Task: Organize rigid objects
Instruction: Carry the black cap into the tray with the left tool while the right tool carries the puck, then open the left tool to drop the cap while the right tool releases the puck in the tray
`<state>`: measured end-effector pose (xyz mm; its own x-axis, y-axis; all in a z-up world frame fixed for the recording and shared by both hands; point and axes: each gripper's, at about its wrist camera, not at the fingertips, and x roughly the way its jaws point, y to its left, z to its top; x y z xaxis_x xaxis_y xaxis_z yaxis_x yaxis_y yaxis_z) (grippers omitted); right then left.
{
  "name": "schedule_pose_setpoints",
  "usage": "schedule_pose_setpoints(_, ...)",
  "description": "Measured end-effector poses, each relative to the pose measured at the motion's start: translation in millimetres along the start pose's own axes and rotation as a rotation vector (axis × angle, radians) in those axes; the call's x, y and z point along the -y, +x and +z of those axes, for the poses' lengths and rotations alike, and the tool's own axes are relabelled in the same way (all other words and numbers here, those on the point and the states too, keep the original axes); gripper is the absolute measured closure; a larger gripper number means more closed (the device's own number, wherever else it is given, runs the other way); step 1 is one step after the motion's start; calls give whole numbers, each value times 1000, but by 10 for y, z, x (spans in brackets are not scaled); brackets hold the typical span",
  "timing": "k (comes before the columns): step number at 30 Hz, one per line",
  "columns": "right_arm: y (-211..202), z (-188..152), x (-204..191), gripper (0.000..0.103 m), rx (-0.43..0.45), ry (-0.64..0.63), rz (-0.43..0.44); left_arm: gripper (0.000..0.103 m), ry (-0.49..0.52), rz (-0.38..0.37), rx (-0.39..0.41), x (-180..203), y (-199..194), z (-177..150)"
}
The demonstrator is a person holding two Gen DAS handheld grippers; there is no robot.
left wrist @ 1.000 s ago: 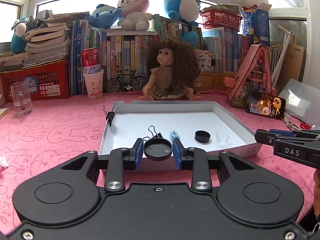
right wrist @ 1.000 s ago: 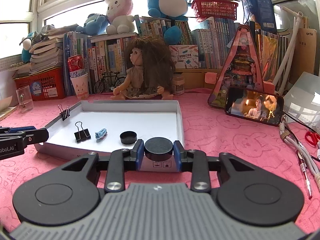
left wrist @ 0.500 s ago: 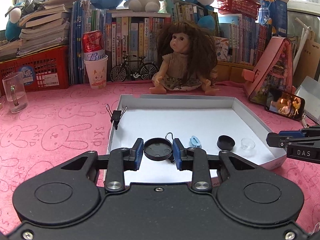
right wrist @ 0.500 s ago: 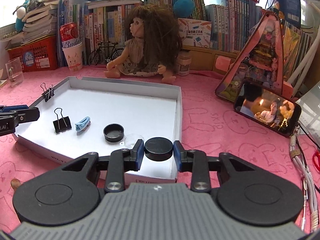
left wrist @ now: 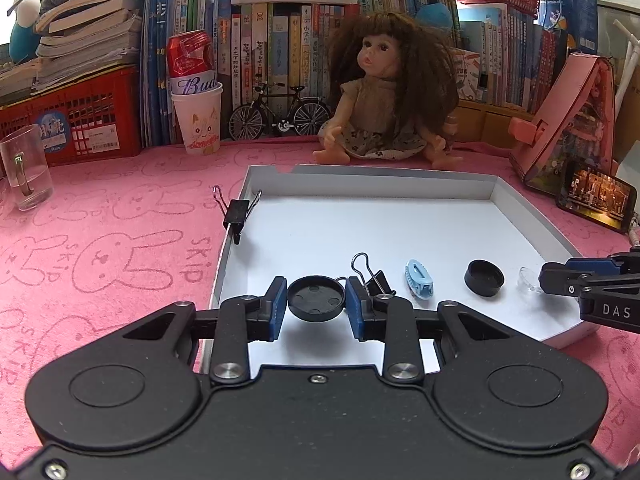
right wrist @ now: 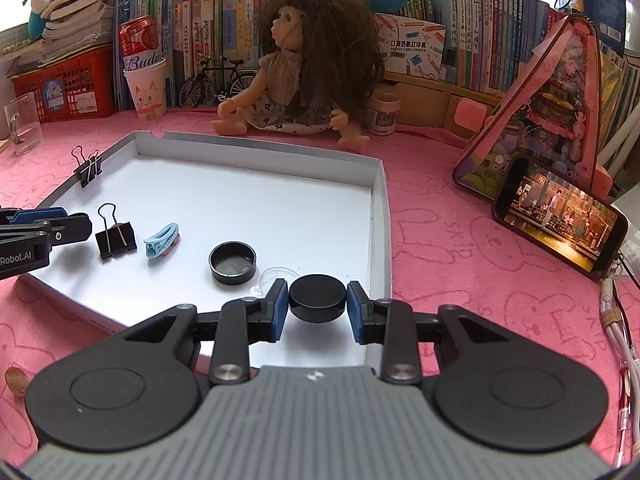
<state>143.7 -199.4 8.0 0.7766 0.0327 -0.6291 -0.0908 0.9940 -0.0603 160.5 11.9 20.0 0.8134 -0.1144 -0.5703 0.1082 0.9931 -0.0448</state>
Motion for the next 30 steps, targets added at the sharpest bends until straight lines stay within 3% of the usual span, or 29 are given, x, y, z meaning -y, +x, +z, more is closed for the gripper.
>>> schedule_pose_setpoints(16, 79, -50, 109, 66, -1, 91, 47, 73, 1, 1, -2, 73, 70, -17)
schedule_pose_setpoints(20, 69, -60, 102, 61, 6, 94, 49, 73, 1, 1, 3, 76, 58, -20)
schedule_pose_setpoints(23, 51, -73, 103, 59, 13, 98, 46, 63, -3, -6, 4, 79, 37, -24)
schedule_pose_setpoints(26, 14, -75, 108, 45, 28, 102, 43, 58, -5, -13, 14, 85, -11, -22)
schedule_pose_setpoints(30, -49, -80, 116, 40, 49, 108, 37, 48, -14, -15, 21, 80, -93, -29)
